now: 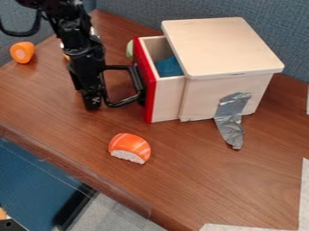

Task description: Close the drawer

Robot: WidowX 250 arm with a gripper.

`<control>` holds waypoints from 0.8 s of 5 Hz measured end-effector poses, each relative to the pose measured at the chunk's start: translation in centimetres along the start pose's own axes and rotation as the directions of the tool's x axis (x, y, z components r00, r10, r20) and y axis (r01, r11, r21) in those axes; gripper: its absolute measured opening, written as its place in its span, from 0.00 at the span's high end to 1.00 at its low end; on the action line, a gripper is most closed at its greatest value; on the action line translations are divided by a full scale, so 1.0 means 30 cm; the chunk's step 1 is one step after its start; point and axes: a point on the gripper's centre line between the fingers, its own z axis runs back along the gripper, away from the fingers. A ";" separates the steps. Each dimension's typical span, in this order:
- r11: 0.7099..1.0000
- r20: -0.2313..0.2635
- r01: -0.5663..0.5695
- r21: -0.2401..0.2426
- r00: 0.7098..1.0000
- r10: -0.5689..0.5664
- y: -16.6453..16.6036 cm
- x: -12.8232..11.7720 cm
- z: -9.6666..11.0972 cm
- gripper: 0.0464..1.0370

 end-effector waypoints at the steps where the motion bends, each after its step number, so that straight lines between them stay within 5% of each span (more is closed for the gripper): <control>1: 1.000 0.003 -0.011 -0.011 1.000 0.011 0.001 0.046 -0.009 0.04; 4: 0.999 0.027 0.001 0.036 1.000 -0.002 -0.055 0.138 -0.023 0.04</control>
